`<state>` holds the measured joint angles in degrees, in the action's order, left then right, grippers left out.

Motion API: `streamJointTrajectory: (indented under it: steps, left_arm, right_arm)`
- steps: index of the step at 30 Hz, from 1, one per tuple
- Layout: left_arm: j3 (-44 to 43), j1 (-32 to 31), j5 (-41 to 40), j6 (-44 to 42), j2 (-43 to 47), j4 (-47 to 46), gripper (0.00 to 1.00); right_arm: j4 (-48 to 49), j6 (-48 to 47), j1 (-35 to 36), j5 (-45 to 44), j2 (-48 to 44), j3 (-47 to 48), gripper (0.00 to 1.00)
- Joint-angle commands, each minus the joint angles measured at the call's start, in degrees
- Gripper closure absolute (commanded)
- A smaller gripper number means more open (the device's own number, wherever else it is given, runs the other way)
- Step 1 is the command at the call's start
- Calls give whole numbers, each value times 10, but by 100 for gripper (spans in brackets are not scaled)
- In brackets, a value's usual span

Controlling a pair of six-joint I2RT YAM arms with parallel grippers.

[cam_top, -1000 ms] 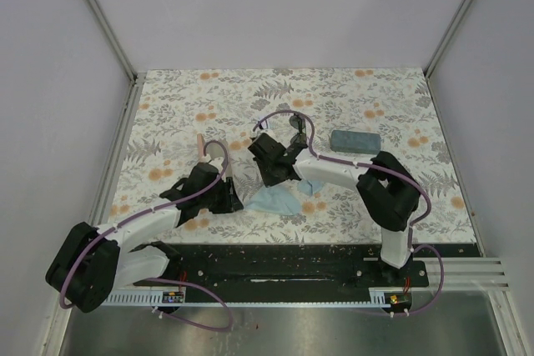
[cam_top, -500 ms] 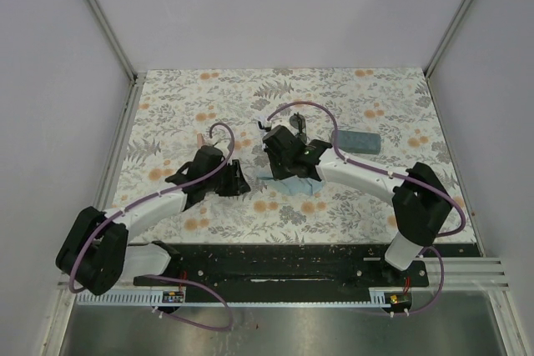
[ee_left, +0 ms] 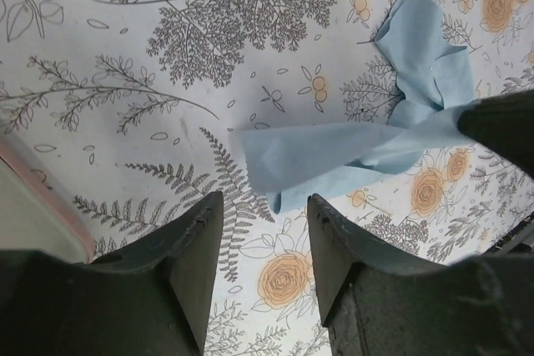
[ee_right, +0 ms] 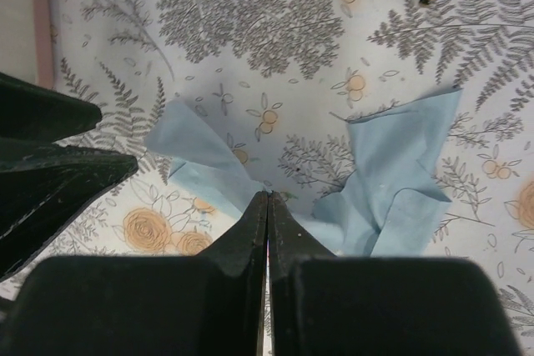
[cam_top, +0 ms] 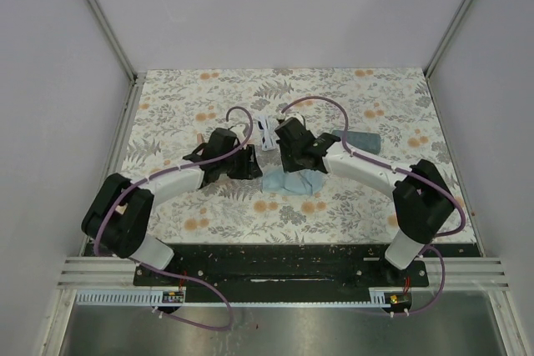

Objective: Organize the sunglasses

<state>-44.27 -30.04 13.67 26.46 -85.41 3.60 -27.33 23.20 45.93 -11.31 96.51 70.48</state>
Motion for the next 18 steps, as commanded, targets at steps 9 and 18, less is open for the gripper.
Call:
streamJointTrajectory:
  steps: [9, 18]
  left_arm:
    - [-70, 2, 5, -64, -75, -19, 49]
    - [-129, 2, 14, -90, -135, 0, 49]
  right_arm:
    - [3, -12, -82, 34, 71, 60, 100]
    - [25, -17, -108, 54, 84, 50, 100]
